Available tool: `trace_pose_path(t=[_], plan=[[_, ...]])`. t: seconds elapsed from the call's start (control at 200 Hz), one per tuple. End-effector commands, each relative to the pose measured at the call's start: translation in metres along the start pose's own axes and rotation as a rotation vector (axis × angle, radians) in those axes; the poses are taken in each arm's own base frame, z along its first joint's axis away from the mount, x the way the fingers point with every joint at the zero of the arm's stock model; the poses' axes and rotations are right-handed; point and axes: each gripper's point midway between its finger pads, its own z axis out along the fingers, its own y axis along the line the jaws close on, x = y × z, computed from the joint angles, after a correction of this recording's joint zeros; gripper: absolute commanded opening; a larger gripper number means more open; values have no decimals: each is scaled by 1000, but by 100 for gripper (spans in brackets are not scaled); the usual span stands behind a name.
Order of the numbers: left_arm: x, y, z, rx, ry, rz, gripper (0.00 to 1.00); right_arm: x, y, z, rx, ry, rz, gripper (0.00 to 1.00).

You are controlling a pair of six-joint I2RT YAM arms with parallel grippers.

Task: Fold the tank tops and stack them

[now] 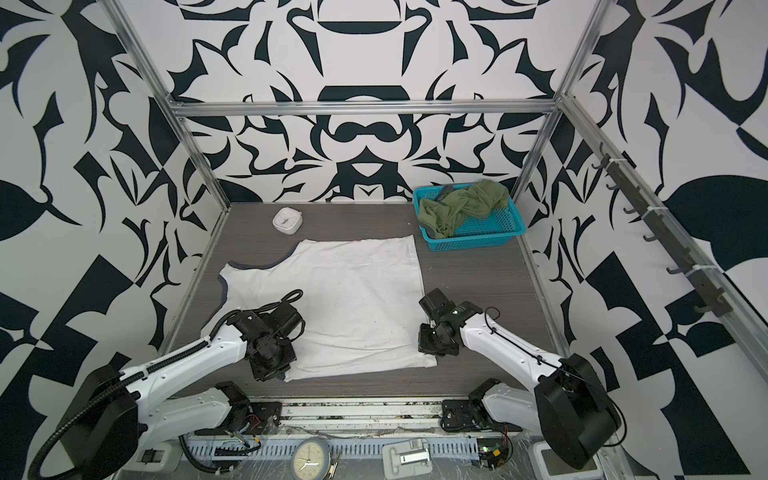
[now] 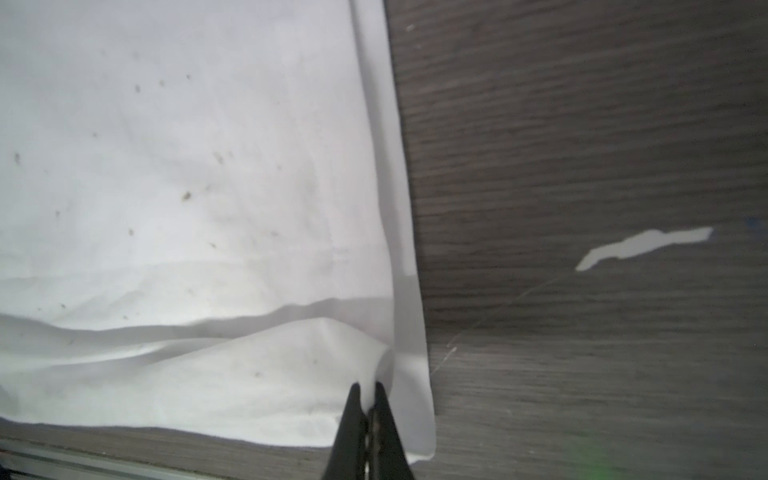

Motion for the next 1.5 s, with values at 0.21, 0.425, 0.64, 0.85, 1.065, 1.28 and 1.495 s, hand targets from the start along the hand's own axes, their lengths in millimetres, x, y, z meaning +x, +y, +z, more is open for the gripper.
trace_pose_path(t=[0.21, 0.425, 0.64, 0.85, 1.065, 1.28, 1.495], plan=[[0, 34, -13, -81, -69, -71, 0, 15, -18, -25, 78, -7, 24, 0], [6, 44, -3, -44, -73, -154, 0, 37, -27, -24, 81, 22, 63, 0], [5, 36, -5, -53, -60, -108, 8, 55, -32, -1, 102, 90, 79, 17], [-32, 4, -48, -9, -225, -21, 41, 24, -31, -35, 164, -52, 56, 47], [-76, -44, -61, 79, -293, 31, 56, -38, 7, -77, 134, -268, -52, 54], [-122, -45, -32, 130, -280, -72, 60, -103, 53, -43, -47, -253, -40, 53], [-159, -46, -12, 199, -246, -159, 62, -157, 99, -25, -137, -233, -100, 50]])
